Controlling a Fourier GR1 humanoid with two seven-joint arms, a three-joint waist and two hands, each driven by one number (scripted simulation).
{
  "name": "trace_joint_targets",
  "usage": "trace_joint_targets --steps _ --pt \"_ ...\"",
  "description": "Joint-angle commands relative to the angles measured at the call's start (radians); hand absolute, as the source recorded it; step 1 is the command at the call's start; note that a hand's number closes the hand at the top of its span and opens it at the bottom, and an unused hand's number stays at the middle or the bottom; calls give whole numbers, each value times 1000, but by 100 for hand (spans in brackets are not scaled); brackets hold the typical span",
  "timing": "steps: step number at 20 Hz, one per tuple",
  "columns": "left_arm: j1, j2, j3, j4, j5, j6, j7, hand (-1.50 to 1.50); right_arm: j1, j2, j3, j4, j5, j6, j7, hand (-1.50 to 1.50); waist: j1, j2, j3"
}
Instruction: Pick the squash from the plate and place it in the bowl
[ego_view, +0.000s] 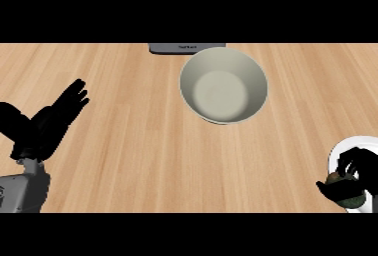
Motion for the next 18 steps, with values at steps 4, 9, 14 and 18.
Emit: trace_joint_targets --steps 4,9,14,18 --pt "1 10 19 40 -2 -19 -28 0 218 -65 30 -311 17 -1 -142 150 -10 1 1" --pt "-4 16 30 53 12 -41 -38 0 182 -61 25 -610 -13 157 46 150 -3 2 0" --pt "42 -37 -11 53 -51 -3 -104 0 269 -48 -17 -886 -49 241 141 150 -4 2 1" --pt "24 -12 7 6 0 -27 -12 0 114 -88 -81 -1007 -149 395 302 150 8 2 -1"
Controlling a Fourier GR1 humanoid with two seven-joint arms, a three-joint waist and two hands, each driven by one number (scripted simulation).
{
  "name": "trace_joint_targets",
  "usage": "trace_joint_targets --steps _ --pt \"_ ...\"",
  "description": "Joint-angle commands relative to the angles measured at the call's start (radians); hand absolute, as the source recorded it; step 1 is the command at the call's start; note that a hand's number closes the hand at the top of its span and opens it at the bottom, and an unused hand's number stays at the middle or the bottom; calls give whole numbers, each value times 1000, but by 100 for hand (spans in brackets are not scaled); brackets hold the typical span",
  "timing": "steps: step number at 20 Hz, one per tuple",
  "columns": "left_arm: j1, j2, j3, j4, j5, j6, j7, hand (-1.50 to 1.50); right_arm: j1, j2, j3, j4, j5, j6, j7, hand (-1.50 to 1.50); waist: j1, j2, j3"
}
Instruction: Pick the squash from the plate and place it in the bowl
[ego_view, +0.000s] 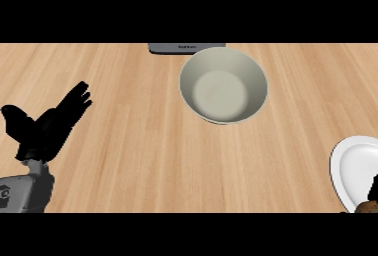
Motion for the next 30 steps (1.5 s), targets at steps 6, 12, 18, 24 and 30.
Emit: trace_joint_targets --steps 6,12,18,24,30 --pt "-12 -14 -13 -18 -11 13 27 0 -323 -6 -10 -180 -140 260 285 150 16 0 -2" --pt "-10 6 6 -13 16 -19 27 0 -565 185 42 -101 -194 253 417 150 22 -3 -3" --pt "-36 1 7 11 1 -12 12 0 -843 308 150 33 -153 245 595 150 15 -1 -1" --pt "-13 -23 -13 41 -28 -6 -43 0 -1113 368 136 343 -54 137 557 150 27 2 -1" --pt "-64 -25 -11 44 -33 11 -2 0 -1164 395 105 568 72 26 376 150 20 5 1"
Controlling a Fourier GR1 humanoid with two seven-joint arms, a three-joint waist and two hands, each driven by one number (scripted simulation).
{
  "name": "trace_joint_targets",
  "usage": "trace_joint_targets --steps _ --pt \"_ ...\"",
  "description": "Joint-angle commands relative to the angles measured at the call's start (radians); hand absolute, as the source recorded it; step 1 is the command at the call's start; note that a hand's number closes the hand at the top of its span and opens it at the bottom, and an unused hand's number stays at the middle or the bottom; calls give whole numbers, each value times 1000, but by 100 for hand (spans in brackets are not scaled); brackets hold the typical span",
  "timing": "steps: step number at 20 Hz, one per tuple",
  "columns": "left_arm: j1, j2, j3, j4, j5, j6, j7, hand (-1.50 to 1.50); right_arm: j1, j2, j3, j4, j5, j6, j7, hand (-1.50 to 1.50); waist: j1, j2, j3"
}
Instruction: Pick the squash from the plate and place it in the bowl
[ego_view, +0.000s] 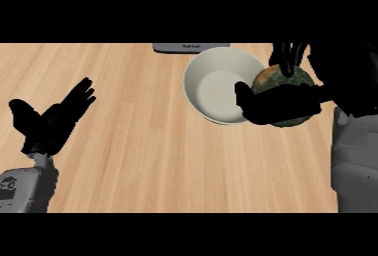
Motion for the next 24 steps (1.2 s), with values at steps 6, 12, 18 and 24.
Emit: trace_joint_targets --steps 6,12,18,24 --pt "13 -12 -27 -63 -11 4 39 0 -128 15 -66 452 180 -226 -131 150 16 7 2" --pt "-18 -1 -1 -25 2 -2 37 0 -177 57 -109 748 216 -416 -280 150 9 7 2" --pt "21 11 10 -41 16 -27 24 0 -201 36 -195 1048 151 -532 -531 150 29 12 2" --pt "-10 -26 -32 -44 -3 -14 26 0 -285 90 -356 1247 43 -648 -529 150 49 22 3"
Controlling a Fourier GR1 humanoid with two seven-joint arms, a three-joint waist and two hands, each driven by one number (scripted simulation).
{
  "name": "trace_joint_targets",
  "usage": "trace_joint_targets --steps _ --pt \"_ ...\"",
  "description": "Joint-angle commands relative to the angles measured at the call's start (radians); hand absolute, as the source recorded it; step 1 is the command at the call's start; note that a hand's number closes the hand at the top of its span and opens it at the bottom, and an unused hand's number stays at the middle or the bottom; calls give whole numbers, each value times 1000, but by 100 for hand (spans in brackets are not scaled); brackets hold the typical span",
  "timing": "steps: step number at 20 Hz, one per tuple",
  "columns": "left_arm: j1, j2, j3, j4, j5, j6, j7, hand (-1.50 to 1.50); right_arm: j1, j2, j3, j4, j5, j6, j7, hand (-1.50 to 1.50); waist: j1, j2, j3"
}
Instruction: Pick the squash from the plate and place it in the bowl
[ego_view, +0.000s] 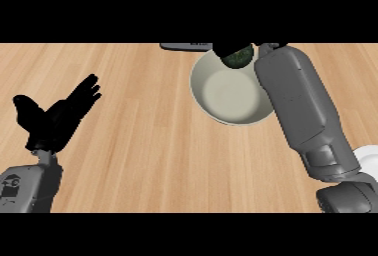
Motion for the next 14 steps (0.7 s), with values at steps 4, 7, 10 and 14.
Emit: trace_joint_targets --steps 4,7,10,14 --pt "7 -11 -26 4 -23 -8 -32 0 -11 60 -182 187 -136 -200 -117 -150 20 10 1" --pt "-43 -5 -8 21 -5 -1 11 0 -46 38 -217 252 -152 -266 -220 -150 24 15 1" --pt "-46 7 1 29 -6 -11 -9 0 -56 58 -227 295 -153 -350 -308 -150 20 11 0" --pt "-48 -17 -10 33 -3 -3 -5 0 -140 -4 -232 357 -124 -402 -318 -150 34 17 0"
